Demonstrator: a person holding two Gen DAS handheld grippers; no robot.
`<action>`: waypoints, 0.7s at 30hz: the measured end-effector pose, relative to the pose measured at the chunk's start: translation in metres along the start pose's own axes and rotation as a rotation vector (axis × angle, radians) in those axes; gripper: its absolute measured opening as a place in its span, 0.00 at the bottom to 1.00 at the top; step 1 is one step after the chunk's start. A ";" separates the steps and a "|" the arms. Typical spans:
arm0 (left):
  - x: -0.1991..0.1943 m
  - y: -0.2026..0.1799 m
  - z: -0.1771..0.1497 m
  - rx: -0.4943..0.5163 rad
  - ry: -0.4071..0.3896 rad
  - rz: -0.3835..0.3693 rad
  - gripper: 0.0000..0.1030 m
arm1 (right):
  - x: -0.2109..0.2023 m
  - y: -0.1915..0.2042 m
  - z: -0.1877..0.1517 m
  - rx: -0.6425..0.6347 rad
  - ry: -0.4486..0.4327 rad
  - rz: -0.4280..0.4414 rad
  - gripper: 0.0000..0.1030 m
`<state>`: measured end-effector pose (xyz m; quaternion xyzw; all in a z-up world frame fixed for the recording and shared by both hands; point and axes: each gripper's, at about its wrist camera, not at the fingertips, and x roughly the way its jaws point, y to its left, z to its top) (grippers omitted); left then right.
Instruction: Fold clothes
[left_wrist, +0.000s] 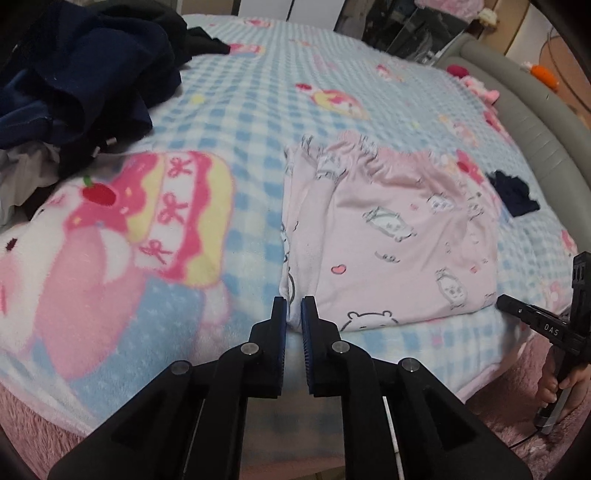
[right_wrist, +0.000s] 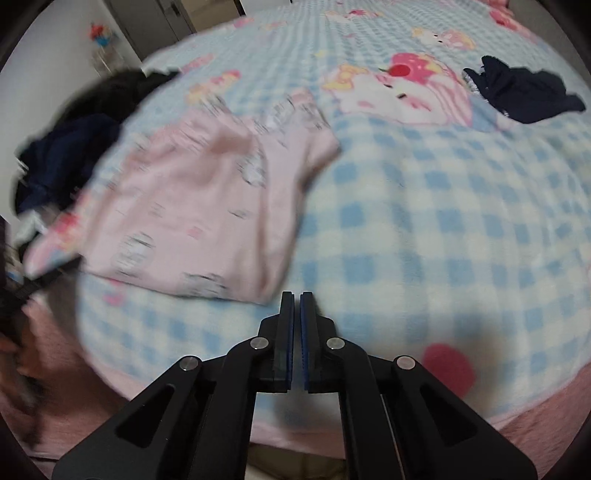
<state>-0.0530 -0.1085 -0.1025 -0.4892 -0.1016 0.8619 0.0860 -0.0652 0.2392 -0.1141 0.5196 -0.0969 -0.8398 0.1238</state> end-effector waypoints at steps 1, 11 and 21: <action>-0.005 0.002 0.002 -0.014 -0.026 0.012 0.11 | -0.005 0.000 0.002 0.017 -0.019 0.034 0.05; 0.017 -0.011 0.005 0.011 0.034 -0.055 0.11 | 0.031 0.033 0.005 -0.107 0.073 -0.036 0.29; 0.000 -0.003 0.008 -0.008 -0.072 0.006 0.21 | 0.001 0.011 -0.001 -0.110 0.050 -0.110 0.16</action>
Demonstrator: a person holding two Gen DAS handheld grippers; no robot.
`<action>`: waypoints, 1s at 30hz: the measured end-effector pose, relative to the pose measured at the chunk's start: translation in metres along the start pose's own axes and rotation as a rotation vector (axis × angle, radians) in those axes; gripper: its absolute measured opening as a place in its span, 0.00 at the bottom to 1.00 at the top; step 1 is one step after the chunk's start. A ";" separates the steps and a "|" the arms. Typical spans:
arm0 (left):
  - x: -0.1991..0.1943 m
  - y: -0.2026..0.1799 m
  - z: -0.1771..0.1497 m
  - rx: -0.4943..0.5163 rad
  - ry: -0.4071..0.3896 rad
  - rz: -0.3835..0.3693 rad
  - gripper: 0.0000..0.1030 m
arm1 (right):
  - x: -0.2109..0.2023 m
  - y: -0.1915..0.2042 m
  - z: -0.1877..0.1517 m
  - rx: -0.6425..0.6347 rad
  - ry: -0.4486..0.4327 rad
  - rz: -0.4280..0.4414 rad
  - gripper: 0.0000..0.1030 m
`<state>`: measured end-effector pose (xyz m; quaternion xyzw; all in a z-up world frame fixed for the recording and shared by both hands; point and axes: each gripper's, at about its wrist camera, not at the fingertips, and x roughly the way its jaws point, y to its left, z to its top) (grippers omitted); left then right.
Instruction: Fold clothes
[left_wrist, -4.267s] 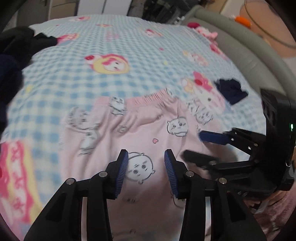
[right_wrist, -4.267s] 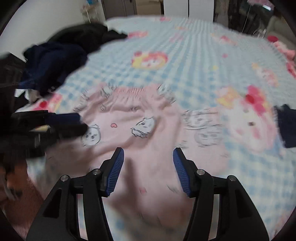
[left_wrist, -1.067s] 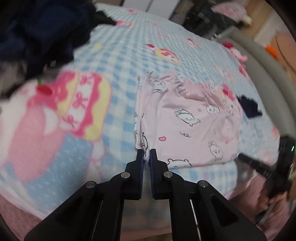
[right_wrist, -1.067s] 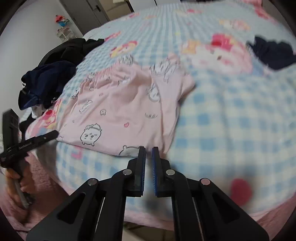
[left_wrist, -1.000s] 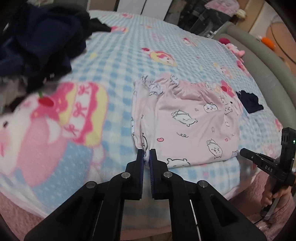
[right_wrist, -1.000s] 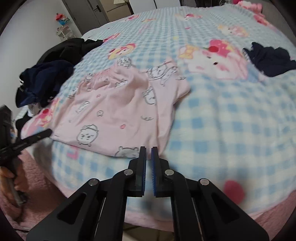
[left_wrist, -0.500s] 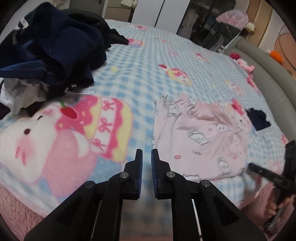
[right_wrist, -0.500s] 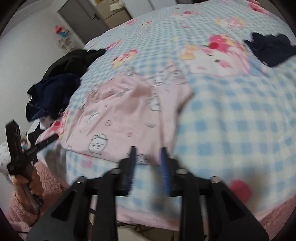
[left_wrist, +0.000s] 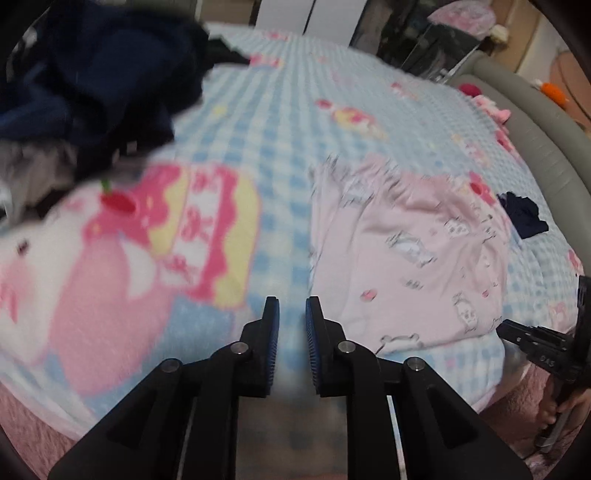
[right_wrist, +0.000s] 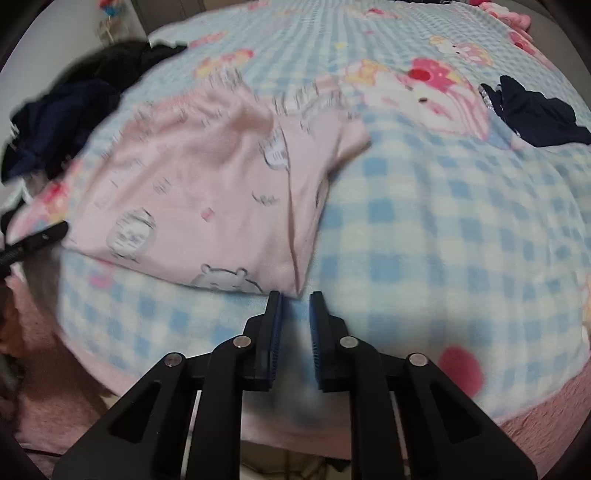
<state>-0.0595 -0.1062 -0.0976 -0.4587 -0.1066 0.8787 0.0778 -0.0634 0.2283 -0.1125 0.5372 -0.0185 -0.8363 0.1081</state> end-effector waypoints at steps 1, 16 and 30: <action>-0.001 -0.008 0.003 0.018 -0.014 -0.039 0.23 | -0.006 0.001 0.003 -0.003 -0.022 0.008 0.19; 0.065 -0.077 0.042 0.264 0.117 0.024 0.38 | 0.048 0.069 0.059 -0.139 0.030 -0.026 0.26; 0.032 -0.044 0.041 0.100 0.052 -0.055 0.41 | 0.027 0.021 0.034 0.072 0.072 0.015 0.38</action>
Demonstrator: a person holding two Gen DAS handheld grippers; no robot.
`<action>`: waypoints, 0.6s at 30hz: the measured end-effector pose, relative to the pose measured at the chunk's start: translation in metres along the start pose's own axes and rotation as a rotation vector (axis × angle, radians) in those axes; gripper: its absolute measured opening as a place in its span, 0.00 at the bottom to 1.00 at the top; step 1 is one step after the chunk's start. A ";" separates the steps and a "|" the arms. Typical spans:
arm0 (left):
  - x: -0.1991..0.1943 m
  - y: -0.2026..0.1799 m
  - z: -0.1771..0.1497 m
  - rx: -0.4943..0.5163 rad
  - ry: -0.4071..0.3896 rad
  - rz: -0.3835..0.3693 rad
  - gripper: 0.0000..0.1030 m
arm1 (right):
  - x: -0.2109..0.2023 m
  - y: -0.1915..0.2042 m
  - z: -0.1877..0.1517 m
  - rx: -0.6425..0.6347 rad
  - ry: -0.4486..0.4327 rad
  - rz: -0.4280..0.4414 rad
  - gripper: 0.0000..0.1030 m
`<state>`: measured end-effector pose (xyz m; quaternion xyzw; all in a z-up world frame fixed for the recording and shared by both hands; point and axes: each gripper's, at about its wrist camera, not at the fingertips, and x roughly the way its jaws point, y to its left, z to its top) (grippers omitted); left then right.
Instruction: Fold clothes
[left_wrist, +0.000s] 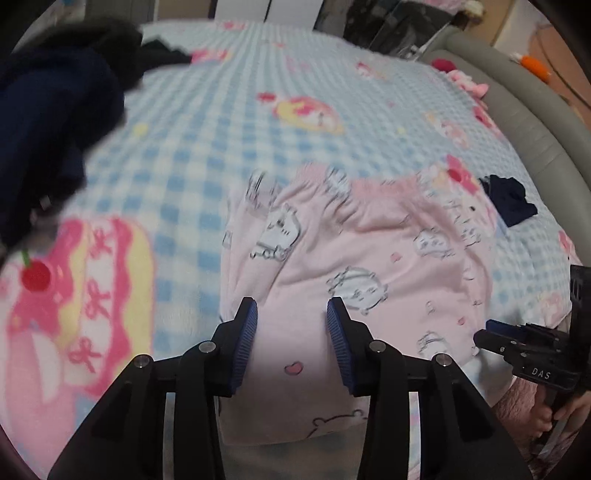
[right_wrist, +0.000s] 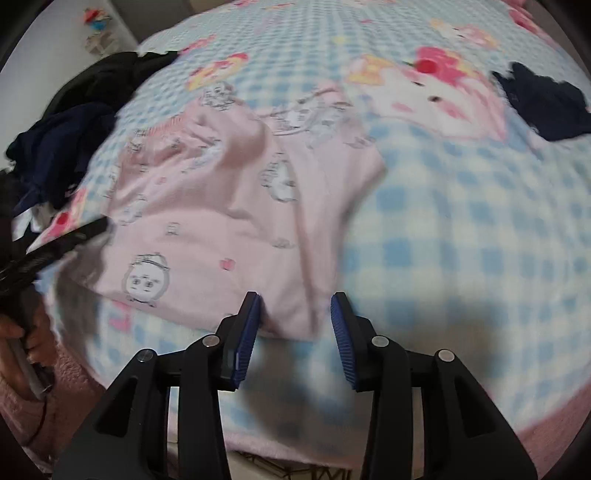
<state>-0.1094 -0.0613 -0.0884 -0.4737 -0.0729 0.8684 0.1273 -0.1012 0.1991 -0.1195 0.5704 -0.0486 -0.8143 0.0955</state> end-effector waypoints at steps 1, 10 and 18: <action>-0.005 -0.005 -0.001 0.006 -0.012 -0.041 0.41 | -0.005 0.000 0.000 0.002 -0.012 0.003 0.39; 0.008 -0.006 -0.033 0.013 0.077 0.038 0.43 | 0.005 0.002 -0.007 -0.015 0.021 0.005 0.46; -0.023 0.013 -0.036 -0.085 -0.006 -0.086 0.45 | -0.008 -0.011 0.004 0.078 -0.036 0.178 0.54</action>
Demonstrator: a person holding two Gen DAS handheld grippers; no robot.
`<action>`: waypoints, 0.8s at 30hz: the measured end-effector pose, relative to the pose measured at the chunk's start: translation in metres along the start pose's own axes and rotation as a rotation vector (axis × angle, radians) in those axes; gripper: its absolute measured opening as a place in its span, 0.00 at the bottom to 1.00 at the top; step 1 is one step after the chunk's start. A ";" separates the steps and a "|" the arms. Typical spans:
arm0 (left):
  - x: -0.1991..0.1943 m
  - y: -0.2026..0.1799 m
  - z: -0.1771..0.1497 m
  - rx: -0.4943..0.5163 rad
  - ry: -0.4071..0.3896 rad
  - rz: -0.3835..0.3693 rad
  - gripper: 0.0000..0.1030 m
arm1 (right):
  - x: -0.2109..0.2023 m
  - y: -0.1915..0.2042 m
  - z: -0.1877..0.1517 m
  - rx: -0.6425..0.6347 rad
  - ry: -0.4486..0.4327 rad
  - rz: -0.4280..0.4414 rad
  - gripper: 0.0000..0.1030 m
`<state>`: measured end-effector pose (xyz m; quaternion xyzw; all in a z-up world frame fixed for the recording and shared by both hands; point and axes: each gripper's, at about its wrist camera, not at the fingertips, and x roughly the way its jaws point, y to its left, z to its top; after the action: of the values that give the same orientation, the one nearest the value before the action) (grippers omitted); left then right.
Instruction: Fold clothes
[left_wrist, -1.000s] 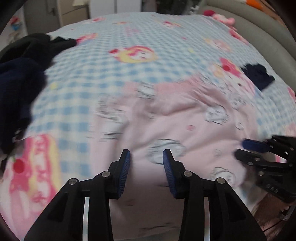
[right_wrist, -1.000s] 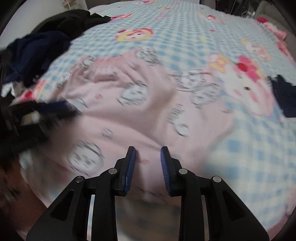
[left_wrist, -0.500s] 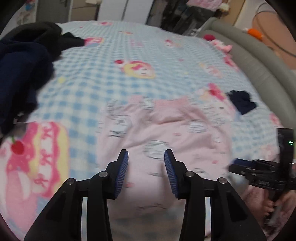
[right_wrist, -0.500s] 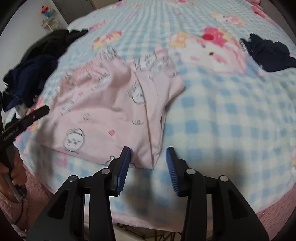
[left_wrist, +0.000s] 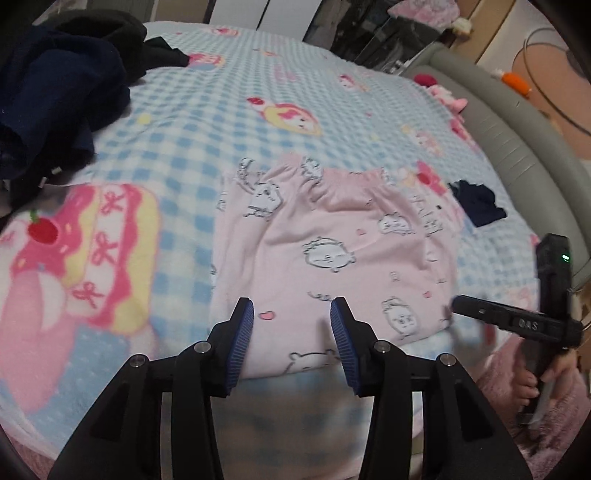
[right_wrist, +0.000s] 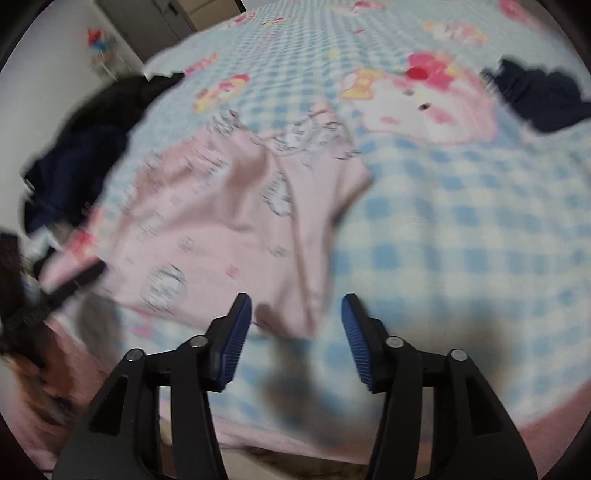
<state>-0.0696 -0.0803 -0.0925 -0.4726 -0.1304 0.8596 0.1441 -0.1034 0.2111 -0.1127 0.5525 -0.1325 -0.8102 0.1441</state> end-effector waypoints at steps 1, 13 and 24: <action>0.002 -0.003 -0.001 0.011 0.008 -0.007 0.45 | 0.005 0.000 0.005 0.017 -0.002 0.030 0.54; 0.009 -0.013 -0.004 -0.002 0.035 -0.074 0.46 | -0.001 0.030 0.031 -0.078 -0.142 0.054 0.07; 0.000 0.014 0.015 -0.209 0.004 -0.239 0.47 | 0.063 0.105 0.035 -0.164 0.041 0.319 0.08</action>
<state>-0.0845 -0.0950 -0.0897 -0.4676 -0.2742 0.8172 0.1958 -0.1486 0.0922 -0.1157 0.5271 -0.1490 -0.7739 0.3178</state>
